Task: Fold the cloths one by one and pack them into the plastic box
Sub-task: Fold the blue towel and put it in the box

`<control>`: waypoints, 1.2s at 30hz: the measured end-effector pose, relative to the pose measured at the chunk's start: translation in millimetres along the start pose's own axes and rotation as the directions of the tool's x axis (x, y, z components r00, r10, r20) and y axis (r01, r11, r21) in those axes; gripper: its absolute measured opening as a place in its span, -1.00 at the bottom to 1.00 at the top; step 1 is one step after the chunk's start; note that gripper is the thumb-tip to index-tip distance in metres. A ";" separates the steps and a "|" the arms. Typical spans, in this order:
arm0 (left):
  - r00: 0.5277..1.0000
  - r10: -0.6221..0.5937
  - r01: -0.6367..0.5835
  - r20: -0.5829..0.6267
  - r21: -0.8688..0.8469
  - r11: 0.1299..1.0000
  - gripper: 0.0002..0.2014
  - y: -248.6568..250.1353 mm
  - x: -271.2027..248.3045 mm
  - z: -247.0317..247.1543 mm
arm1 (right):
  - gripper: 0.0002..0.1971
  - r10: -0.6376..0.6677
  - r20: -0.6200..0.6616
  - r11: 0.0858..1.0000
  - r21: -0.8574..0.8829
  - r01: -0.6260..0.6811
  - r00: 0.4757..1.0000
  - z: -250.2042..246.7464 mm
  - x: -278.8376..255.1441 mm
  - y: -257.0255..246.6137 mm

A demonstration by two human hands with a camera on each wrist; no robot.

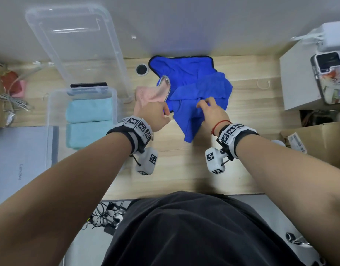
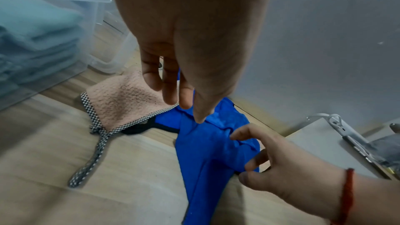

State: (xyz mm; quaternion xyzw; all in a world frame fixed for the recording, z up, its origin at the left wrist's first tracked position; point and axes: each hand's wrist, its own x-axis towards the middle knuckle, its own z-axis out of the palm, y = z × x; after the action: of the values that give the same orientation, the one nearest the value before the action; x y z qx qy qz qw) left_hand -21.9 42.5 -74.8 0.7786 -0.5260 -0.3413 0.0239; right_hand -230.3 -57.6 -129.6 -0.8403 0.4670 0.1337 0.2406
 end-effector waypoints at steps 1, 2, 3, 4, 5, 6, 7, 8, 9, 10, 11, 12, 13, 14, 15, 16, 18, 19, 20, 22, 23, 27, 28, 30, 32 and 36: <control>1.000 0.004 -0.004 -0.003 -0.011 1.000 -0.89 3.2 -2.2 -0.1 | -0.44 0.003 0.028 1.000 0.011 -0.003 1.000 -0.9 2.3 2.1; 1.000 0.006 -0.006 -0.008 -0.029 1.000 -0.89 5.8 -4.8 0.6 | -0.43 0.011 0.064 1.000 0.019 -0.012 0.998 -1.6 4.0 4.0; 1.000 0.004 -0.005 -0.012 -0.043 0.999 -0.89 7.9 -8.7 1.4 | -0.45 0.019 0.094 1.000 0.021 -0.021 0.995 -1.6 4.8 5.6; 1.000 0.003 -0.004 -0.011 -0.050 0.999 -0.89 8.9 -12.9 2.9 | -0.48 0.027 0.099 0.999 0.015 -0.028 0.995 -1.1 4.8 6.5; 1.000 0.003 -0.003 -0.007 -0.052 0.999 -0.87 9.8 -17.4 4.0 | -0.52 0.034 0.084 0.999 0.004 -0.035 0.996 -1.1 4.2 7.3; 1.000 0.004 -0.004 -0.002 -0.057 0.998 -0.86 9.1 -20.7 6.0 | -0.58 0.043 0.065 0.999 -0.016 -0.043 0.997 -2.1 3.2 7.5; 1.000 0.002 -0.002 0.004 -0.066 0.998 -0.84 7.6 -24.5 8.4 | -0.64 0.047 0.049 0.998 -0.045 -0.045 0.998 -3.7 1.0 6.9; 1.000 -0.004 0.005 0.008 -0.075 0.997 -0.82 5.0 -28.4 11.5 | -0.72 0.041 0.044 0.997 -0.071 -0.038 0.998 -5.7 -2.2 5.1; 1.000 -0.007 0.008 0.011 -0.081 0.997 -0.80 2.9 -32.5 13.7 | -0.78 0.024 0.037 0.996 -0.083 -0.021 0.999 -8.5 -5.8 2.6; 1.000 -0.006 0.007 0.009 -0.085 0.996 -0.77 1.7 -36.1 15.5 | -0.81 0.007 0.026 0.998 -0.068 -0.005 1.000 -12.1 -9.8 -0.7; 1.000 0.002 -0.002 -0.001 -0.083 0.997 -0.73 3.6 -40.4 16.0 | -0.81 -0.011 0.003 1.000 -0.024 0.011 1.000 -17.2 -13.8 -4.1; 1.000 0.015 -0.016 -0.014 -0.084 0.996 -0.67 4.7 -43.5 16.8 | -0.79 -0.032 -0.031 0.999 0.028 0.033 0.999 -23.4 -18.1 -9.3; 0.998 0.044 -0.047 -0.033 -0.085 0.995 -0.59 7.2 -47.2 14.4 | -0.77 -0.058 -0.078 0.995 0.073 0.064 0.995 -31.1 -22.7 -16.4; 0.995 0.080 -0.085 -0.057 -0.085 0.993 -0.49 10.0 -49.8 11.4 | -0.76 -0.086 -0.123 0.989 0.108 0.099 0.989 -40.1 -27.0 -24.4; 0.990 0.116 -0.122 -0.085 -0.076 0.990 -0.37 13.1 -50.8 7.3 | -0.75 -0.113 -0.155 0.981 0.137 0.134 0.982 -51.3 -31.5 -33.0; 0.981 0.147 -0.154 -0.125 -0.046 0.987 -0.26 17.0 -51.4 1.3 | -0.75 -0.135 -0.172 0.972 0.170 0.164 0.976 -63.2 -35.9 -41.4; 0.958 0.198 -0.194 -0.207 0.043 0.980 -0.11 25.7 -54.9 -14.5 | -0.78 -0.165 -0.190 0.949 0.239 0.208 0.968 -87.5 -50.6 -58.9; 0.949 0.214 -0.207 -0.230 0.054 0.977 -0.14 30.8 -57.7 -23.5 | -0.79 -0.172 -0.199 0.938 0.266 0.222 0.965 -97.8 -59.7 -65.8; 0.949 0.216 -0.217 -0.228 0.024 0.976 -0.24 34.3 -58.5 -31.1 | -0.79 -0.180 -0.210 0.929 0.285 0.236 0.961 -107.1 -67.2 -71.2; 0.944 0.240 -0.250 -0.227 -0.017 0.968 -0.64 39.8 -60.7 -42.8 | -0.79 -0.185 -0.229 0.926 0.286 0.248 0.956 -121.8 -82.3 -77.5; 0.942 0.249 -0.262 -0.226 -0.028 0.965 -0.83 41.8 -64.8 -48.0 | -0.79 -0.187 -0.243 0.926 0.282 0.253 0.952 -127.3 -91.1 -79.6; 0.923 0.294 -0.330 -0.249 -0.116 0.937 -0.90 45.1 -87.2 -62.6 | -0.82 -0.199 -0.291 0.905 0.312 0.289 0.936 -139.7 -120.3 -82.2; 0.909 0.317 -0.361 -0.271 -0.133 0.923 -0.92 45.4 -93.6 -67.6 | -0.82 -0.198 -0.300 0.910 0.297 0.288 0.933 -138.7 -125.7 -82.1; 0.883 0.335 -0.399 -0.328 -0.149 0.905 -0.93 43.5 -104.5 -79.5 | -0.78 -0.180 -0.310 0.930 0.256 0.265 0.933 -135.2 -132.4 -79.8; 0.868 0.329 -0.394 -0.372 -0.112 0.912 -0.97 41.6 -113.8 -91.0 | -0.71 -0.149 -0.315 0.955 0.201 0.219 0.937 -133.6 -136.0 -77.5; 0.866 0.351 -0.391 -0.357 -0.045 0.919 -0.83 42.1 -129.2 -105.6 | -0.81 -0.089 -0.341 0.994 0.032 0.107 0.936 -143.9 -143.0 -80.6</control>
State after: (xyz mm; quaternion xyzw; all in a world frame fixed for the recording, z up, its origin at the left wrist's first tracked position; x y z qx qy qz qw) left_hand -24.5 97.7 88.2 0.7074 -0.6330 -0.2195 0.2253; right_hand -237.4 5.4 79.3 -0.8667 0.4622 -0.0370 0.1840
